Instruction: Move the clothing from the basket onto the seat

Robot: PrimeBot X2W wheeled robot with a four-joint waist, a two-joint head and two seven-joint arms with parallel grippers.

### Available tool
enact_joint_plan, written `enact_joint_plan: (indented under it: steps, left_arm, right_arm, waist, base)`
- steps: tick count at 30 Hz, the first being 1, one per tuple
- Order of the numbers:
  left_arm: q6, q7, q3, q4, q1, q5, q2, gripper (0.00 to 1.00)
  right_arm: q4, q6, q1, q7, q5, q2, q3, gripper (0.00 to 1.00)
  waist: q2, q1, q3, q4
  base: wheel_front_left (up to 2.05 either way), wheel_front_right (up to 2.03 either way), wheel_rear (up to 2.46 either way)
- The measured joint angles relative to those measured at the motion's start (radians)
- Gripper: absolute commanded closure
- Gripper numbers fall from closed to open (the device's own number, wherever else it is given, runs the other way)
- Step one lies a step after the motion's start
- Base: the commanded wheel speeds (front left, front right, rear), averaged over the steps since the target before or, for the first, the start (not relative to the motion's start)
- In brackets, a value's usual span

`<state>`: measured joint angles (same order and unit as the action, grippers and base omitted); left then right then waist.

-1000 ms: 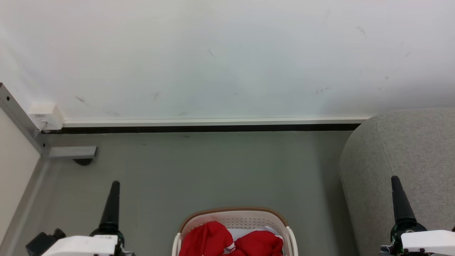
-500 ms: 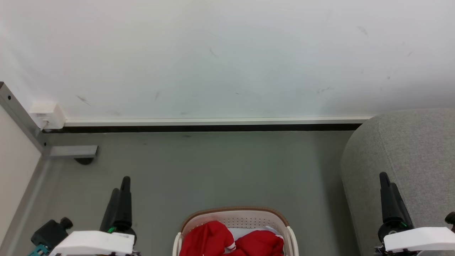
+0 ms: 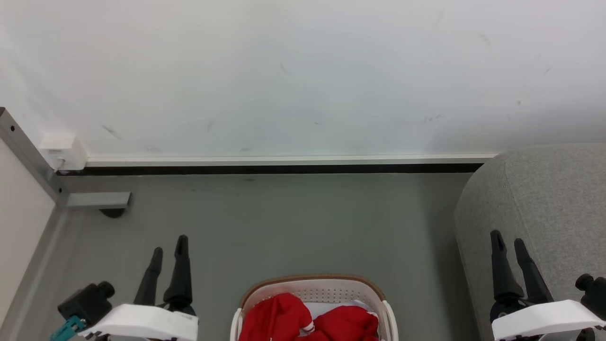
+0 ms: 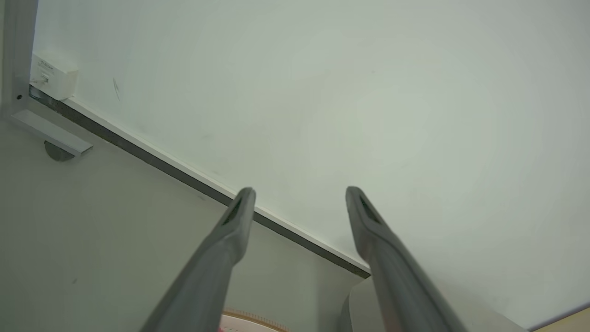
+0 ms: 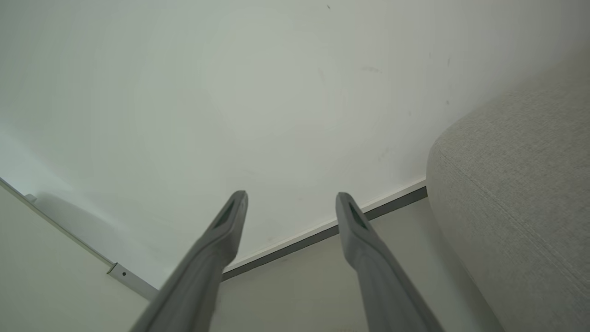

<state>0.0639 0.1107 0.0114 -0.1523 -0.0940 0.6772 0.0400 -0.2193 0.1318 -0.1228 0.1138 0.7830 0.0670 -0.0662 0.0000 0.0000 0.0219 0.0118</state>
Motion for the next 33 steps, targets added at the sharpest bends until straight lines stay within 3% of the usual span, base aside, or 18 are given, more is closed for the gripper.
enact_joint_plan:
  steps: [10,33]
  left_arm:
    - [-0.030,0.032,0.023,-0.001,-0.004,-0.161,0.001,0.00]
    - [-0.066,0.085,0.066,-0.002,-0.009,-0.391,0.010,0.00]
  right_arm:
    - [-0.014,0.000,-0.012,0.028,-0.139,-0.002,-0.006,0.00]
    - [-0.089,0.000,-0.039,0.082,-0.371,-0.013,-0.005,0.00]
  waist:
    - [0.0000,0.0000,0.003,-0.001]
    - [0.0000,0.0000,0.010,0.006]
  base:
    - [0.00,0.00,0.00]
    - [0.00,0.00,0.00]
